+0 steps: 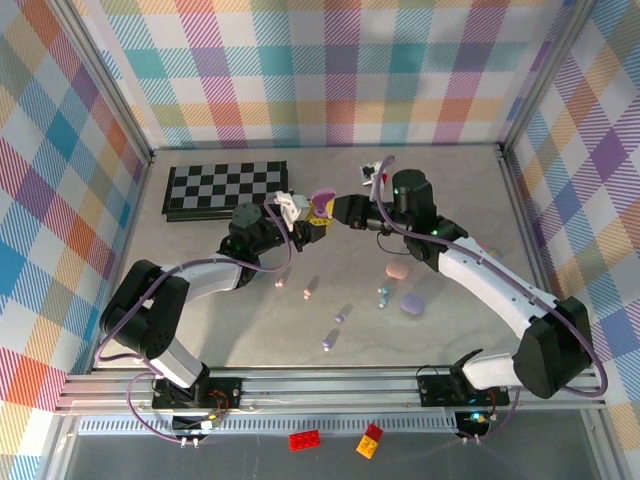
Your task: Insert wireless bluetooth earbuds into charging case
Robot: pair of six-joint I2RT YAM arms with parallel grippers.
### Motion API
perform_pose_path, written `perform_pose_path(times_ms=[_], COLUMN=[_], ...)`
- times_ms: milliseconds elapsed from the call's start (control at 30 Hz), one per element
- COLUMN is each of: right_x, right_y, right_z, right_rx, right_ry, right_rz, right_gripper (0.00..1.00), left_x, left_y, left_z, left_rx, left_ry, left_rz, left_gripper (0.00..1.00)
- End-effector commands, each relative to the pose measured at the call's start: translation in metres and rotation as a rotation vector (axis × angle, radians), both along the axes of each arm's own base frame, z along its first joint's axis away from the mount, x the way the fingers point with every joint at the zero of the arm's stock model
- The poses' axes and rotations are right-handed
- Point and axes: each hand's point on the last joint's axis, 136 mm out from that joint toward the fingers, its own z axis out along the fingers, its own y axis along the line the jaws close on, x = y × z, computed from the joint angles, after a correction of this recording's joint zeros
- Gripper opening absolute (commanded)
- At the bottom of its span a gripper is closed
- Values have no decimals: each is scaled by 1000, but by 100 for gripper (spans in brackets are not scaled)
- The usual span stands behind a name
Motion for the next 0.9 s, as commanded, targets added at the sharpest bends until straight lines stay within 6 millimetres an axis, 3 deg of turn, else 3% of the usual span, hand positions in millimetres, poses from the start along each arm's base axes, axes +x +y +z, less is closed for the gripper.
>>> perform_pose_path(times_ms=[0, 867], right_x=[8, 26], right_y=[6, 18], right_z=[12, -24], right_rx=[18, -64], right_ry=[-25, 16], right_rz=[11, -10], right_gripper=[17, 18], left_x=[-2, -4], left_y=[-7, -14], left_z=[14, 29], left_rx=[4, -48], left_ry=[-64, -75], left_rz=[-10, -13], left_gripper=[36, 35])
